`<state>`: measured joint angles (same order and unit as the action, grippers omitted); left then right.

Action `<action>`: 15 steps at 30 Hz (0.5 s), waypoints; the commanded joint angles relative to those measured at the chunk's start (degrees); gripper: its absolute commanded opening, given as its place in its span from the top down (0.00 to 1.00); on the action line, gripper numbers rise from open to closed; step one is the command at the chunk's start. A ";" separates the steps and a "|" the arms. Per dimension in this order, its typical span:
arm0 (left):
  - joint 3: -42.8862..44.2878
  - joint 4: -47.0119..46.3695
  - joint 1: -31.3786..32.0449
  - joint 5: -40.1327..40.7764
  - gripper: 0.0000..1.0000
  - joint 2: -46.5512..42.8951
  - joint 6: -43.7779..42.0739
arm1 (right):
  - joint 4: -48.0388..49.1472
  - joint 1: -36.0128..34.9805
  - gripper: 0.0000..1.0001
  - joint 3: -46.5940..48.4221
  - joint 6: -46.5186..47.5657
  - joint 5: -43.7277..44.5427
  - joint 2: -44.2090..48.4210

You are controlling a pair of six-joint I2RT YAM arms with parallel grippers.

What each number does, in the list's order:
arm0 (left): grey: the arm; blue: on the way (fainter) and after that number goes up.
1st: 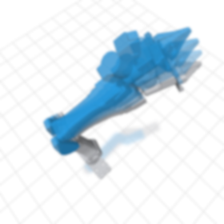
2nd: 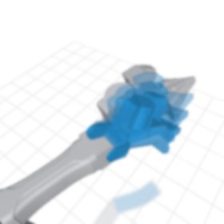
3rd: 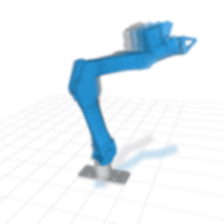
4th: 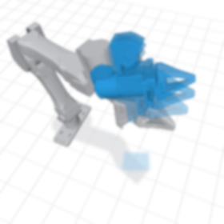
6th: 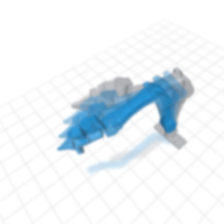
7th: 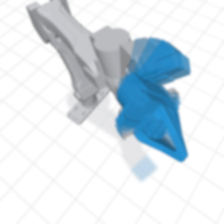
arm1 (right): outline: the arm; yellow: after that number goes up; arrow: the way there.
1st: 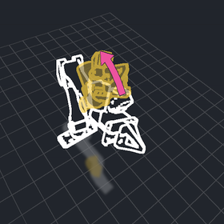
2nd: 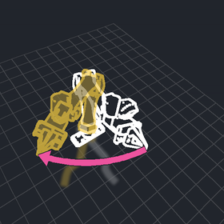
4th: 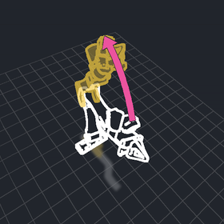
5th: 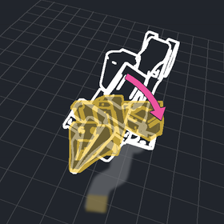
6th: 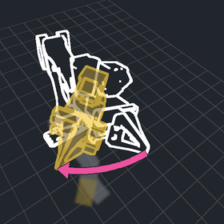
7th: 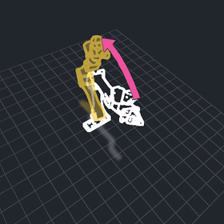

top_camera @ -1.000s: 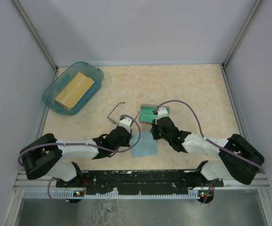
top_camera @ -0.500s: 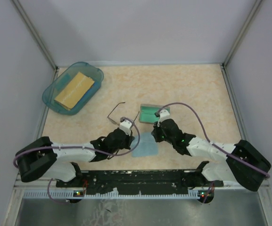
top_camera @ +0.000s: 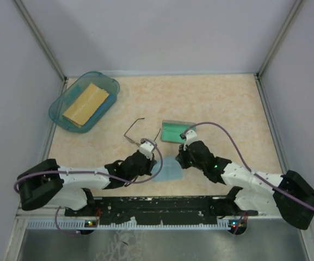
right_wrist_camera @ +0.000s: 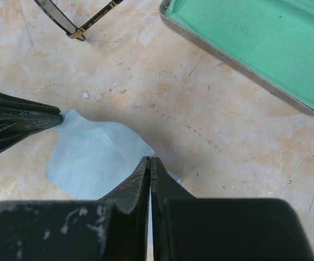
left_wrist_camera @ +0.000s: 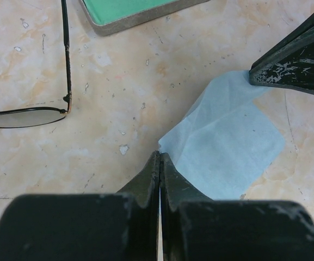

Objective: Organize the sunglasses
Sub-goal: Fold the glasses cleaning cloth at the center of the board.

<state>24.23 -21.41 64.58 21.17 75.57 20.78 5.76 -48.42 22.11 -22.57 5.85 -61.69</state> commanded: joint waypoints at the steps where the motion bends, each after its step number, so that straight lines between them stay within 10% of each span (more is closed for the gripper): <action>1: -0.52 1.28 0.95 1.81 1.00 -1.64 0.49 | -0.70 -1.47 1.00 -0.38 -0.70 -0.23 1.91; 15: -2.41 2.45 2.35 1.94 1.00 -5.28 0.66 | -2.14 -2.29 1.00 -1.63 -1.16 0.38 3.59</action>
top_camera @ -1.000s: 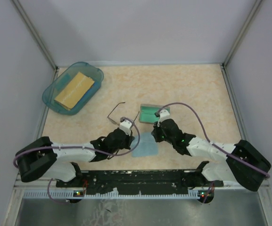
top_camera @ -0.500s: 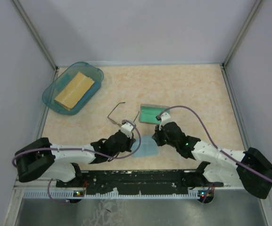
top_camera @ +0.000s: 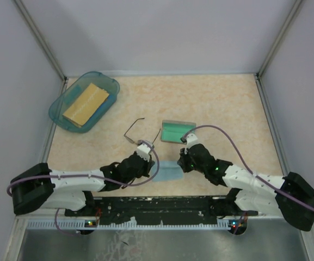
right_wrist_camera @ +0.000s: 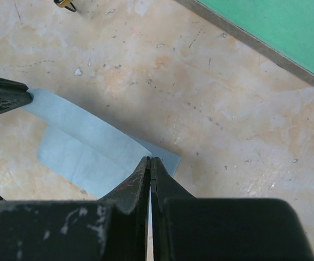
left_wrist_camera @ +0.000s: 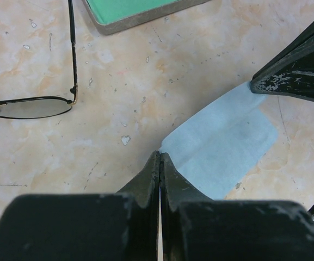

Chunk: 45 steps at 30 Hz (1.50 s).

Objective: Organize the sunglasses
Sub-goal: Fold the glasses cleaning cloth at the center of the board.

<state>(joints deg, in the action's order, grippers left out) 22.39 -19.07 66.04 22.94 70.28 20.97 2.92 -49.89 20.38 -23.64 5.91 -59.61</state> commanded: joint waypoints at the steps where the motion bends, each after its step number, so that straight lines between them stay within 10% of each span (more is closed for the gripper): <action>1: -0.46 0.09 1.05 0.22 1.00 0.36 0.58 | 0.64 -0.82 1.00 0.06 -0.07 0.15 1.52; 45: -1.30 2.10 4.65 3.21 1.00 1.94 4.68 | -0.81 -2.75 1.00 -2.10 -1.48 -1.42 2.49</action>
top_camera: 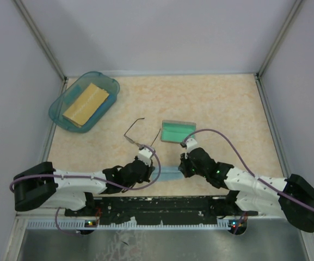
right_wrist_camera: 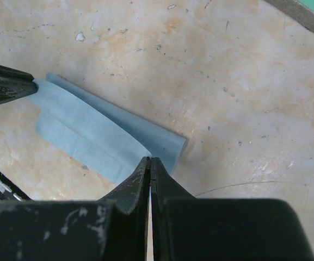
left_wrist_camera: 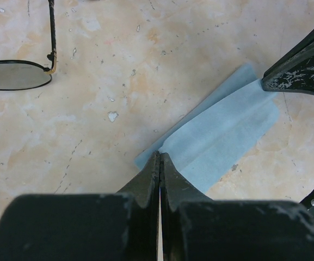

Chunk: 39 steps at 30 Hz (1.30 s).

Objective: Organize the sunglasses
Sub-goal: Fold the glasses cleaning cloth at the center of the board.

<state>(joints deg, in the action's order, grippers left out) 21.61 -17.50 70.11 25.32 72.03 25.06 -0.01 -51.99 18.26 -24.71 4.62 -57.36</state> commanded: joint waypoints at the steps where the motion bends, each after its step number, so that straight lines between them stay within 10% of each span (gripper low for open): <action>1: -0.57 0.53 0.58 0.87 1.00 0.16 0.65 | 2.10 -0.66 1.00 0.02 -0.38 -0.14 0.27; 39: -0.03 1.41 1.02 1.20 0.79 0.45 1.09 | 2.05 -0.75 0.90 -0.16 -1.19 -1.32 0.05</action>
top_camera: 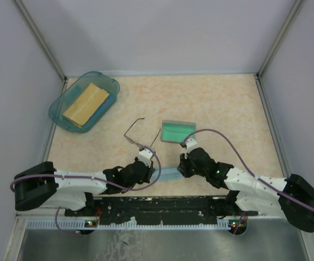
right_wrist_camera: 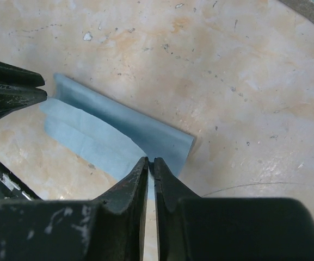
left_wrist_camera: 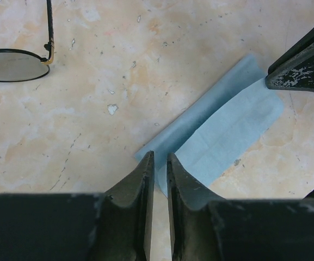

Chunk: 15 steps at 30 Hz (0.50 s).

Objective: Organize the sunglasses
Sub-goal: Fold the glasses cleaning cloth at the center of the board.

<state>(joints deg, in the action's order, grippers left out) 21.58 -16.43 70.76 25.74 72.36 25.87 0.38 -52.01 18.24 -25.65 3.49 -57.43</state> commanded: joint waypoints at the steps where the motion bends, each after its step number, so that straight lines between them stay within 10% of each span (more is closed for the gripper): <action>1: 0.03 0.42 0.42 0.85 0.79 0.03 0.31 | 1.64 -0.68 0.90 -0.01 -0.26 -0.18 0.19; 15: 0.09 2.11 0.38 2.33 0.76 -2.06 0.37 | 0.31 -0.81 0.87 -0.31 -0.61 0.20 1.99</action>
<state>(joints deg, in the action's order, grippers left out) 21.58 -15.20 70.76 26.59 71.94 25.91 0.30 -52.01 18.24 -25.80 3.36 -57.32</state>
